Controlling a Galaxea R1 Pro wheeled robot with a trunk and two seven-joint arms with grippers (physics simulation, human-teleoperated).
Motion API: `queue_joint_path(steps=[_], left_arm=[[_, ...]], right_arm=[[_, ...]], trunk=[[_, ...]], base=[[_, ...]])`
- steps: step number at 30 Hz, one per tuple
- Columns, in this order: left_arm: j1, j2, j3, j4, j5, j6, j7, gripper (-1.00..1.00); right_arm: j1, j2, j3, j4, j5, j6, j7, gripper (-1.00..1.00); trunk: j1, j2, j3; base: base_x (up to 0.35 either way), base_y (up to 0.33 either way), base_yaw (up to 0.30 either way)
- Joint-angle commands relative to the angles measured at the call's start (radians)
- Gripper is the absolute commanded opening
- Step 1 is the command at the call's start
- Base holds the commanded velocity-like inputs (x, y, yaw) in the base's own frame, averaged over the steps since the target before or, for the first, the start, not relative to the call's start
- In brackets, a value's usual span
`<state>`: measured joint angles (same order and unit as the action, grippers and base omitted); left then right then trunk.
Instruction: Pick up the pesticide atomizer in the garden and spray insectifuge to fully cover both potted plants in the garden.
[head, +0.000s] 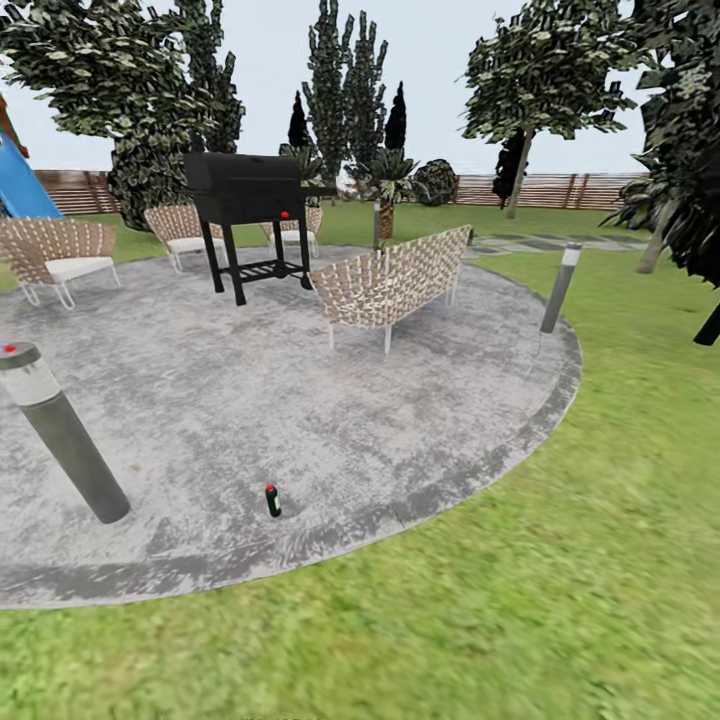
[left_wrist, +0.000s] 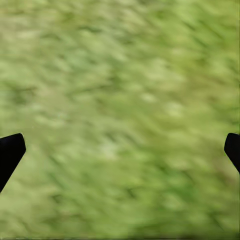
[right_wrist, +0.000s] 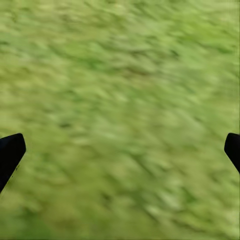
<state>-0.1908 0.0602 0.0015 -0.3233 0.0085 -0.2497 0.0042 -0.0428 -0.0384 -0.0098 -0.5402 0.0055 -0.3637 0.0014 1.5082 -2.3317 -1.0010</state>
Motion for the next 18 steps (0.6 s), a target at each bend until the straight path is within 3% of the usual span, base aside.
queue_joint_path(steps=[1, 18], left_arm=[[-0.001, 0.000, 0.000, 0.001, 0.001, -0.003, 0.000, 1.00], [-0.001, 0.000, 0.000, 0.001, 0.002, -0.003, 0.000, 1.00]], right_arm=[[0.000, 0.000, -0.001, 0.000, 0.001, -0.003, 0.000, 1.00], [0.000, 0.000, -0.001, 0.000, 0.000, -0.003, 0.000, 1.00]], trunk=[[0.000, 0.000, -0.001], [0.000, 0.000, -0.001]], base=[[0.000, 0.000, 0.277], [0.000, 0.000, 0.277]])
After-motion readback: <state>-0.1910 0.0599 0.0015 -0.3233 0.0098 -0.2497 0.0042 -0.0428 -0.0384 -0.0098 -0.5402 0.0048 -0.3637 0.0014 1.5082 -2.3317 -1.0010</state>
